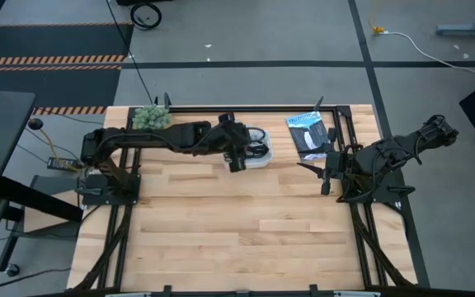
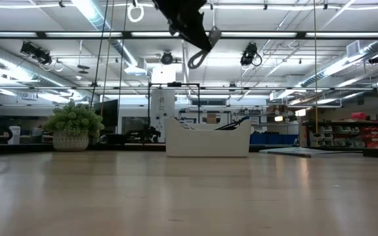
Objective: Pick and place USB-C Cables
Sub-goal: Put the blue charger cable into the bin, then return to Home Position
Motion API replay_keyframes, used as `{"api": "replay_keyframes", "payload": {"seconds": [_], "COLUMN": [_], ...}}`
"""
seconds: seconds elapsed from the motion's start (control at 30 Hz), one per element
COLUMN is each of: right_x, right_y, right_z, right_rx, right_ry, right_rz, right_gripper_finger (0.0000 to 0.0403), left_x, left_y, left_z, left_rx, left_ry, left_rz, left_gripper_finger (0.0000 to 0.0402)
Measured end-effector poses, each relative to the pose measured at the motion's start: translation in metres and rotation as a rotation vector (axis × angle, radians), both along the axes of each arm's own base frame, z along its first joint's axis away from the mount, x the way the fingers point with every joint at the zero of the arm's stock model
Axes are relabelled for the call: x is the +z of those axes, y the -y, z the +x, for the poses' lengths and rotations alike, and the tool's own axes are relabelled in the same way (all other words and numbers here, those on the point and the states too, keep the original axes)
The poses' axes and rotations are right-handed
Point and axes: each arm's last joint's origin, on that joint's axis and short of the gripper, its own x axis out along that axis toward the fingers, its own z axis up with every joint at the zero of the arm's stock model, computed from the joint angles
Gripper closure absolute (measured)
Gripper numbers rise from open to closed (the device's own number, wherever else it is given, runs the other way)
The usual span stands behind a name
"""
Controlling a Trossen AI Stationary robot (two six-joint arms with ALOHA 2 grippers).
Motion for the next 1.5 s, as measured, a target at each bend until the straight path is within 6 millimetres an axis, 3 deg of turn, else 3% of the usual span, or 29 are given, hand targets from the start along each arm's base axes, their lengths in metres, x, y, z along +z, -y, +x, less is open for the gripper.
{"api": "replay_keyframes", "payload": {"seconds": [0.4, 0.77, 1.07, 1.2, 1.37, 1.5], "right_x": [-0.001, -0.004, -0.004, -0.004, -0.004, -0.004], "right_y": [0.0, -0.001, -0.001, -0.001, -0.001, -0.001], "right_z": [0.0, 0.003, 0.003, 0.003, 0.003, 0.003], "right_rx": [-0.003, -0.013, -0.015, -0.017, -0.017, -0.017], "right_ry": [-0.014, -0.032, -0.029, -0.029, -0.032, -0.031], "right_rz": [-0.005, -0.013, -0.011, -0.009, -0.008, -0.007], "right_gripper_finger": [0.0255, 0.0255, 0.0255, 0.0255, 0.0255, 0.0255], "left_x": [-0.03, -0.092, -0.135, -0.14, -0.138, -0.117], "left_y": [-0.041, -0.057, -0.061, -0.061, -0.06, -0.057], "left_z": [0.021, 0.041, 0.043, 0.041, 0.041, 0.041], "left_rx": [0.033, 0.066, 0.132, 0.175, 0.179, 0.17], "left_ry": [0.013, -0.159, -0.315, -0.352, -0.358, -0.357], "left_rz": [-0.053, -0.089, -0.142, -0.133, -0.122, -0.118], "left_gripper_finger": [0.0335, 0.0335, 0.0335, 0.0317, 0.0256, 0.0215]}}
